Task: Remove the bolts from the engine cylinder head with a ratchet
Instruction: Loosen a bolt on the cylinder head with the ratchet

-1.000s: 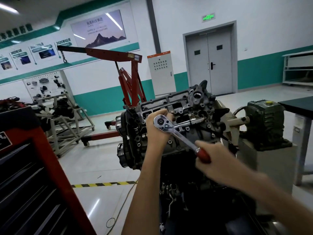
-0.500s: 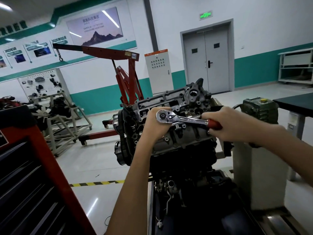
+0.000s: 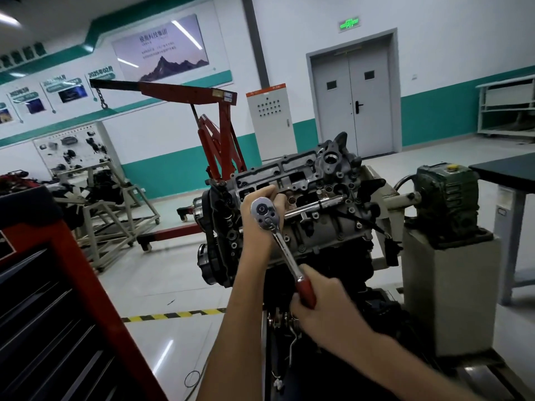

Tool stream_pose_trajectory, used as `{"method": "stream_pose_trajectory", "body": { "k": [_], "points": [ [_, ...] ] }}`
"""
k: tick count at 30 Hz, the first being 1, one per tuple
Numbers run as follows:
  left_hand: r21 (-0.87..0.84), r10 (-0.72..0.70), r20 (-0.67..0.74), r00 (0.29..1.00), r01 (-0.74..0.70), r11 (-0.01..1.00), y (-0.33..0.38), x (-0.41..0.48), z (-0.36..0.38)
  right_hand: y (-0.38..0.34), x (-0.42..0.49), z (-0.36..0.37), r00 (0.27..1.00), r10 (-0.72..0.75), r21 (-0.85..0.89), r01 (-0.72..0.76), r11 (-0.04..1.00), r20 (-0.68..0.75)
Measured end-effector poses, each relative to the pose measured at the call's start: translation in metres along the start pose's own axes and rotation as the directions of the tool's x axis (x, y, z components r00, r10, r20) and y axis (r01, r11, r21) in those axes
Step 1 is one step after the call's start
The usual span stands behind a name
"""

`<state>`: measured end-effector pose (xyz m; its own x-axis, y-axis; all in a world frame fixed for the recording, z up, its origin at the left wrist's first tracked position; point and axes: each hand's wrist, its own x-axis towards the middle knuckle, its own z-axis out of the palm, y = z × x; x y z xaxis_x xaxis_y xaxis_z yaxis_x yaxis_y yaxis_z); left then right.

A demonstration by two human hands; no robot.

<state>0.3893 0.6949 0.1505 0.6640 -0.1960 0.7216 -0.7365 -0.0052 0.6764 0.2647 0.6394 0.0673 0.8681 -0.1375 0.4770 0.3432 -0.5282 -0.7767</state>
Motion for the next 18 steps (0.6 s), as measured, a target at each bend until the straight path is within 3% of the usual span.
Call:
{"method": "stream_pose_trajectory", "body": {
  "k": [2,4,7,8,10,13,16,18],
  "points": [
    [-0.016,-0.007,0.033,0.999,0.008,1.000,0.000,-0.001,-0.008,0.002,0.013,-0.047,0.990,-0.055,-0.191,0.079,0.978,0.128],
    [0.030,0.033,0.122,0.992,-0.037,0.999,0.003,0.001,-0.014,-0.003,0.034,-0.095,0.970,-0.061,-0.420,0.158,0.894,0.236],
    [0.132,0.111,0.204,0.973,-0.139,0.981,0.006,0.004,-0.011,-0.011,0.058,-0.135,0.966,-0.135,-0.724,0.255,0.641,0.221],
    [0.125,0.123,0.172,0.977,-0.145,0.981,0.006,0.003,-0.008,-0.010,0.057,-0.135,0.969,-0.146,-0.740,0.248,0.625,0.201],
    [0.050,0.094,0.027,0.995,-0.095,0.994,0.005,-0.003,-0.001,-0.001,0.042,-0.114,0.981,-0.106,-0.656,0.188,0.731,0.163],
    [-0.048,0.010,-0.116,0.993,-0.016,0.999,0.002,-0.005,0.005,0.008,0.008,-0.052,0.999,-0.040,-0.323,0.037,0.946,-0.004],
    [-0.068,0.013,-0.116,0.993,-0.021,0.997,0.004,-0.005,0.009,0.004,-0.007,0.008,0.995,0.031,0.011,-0.030,0.999,-0.094],
    [-0.067,0.035,-0.085,0.996,-0.040,0.997,0.002,-0.006,0.008,0.002,-0.007,0.024,0.997,0.044,0.098,-0.038,0.994,-0.061]
  ]
}}
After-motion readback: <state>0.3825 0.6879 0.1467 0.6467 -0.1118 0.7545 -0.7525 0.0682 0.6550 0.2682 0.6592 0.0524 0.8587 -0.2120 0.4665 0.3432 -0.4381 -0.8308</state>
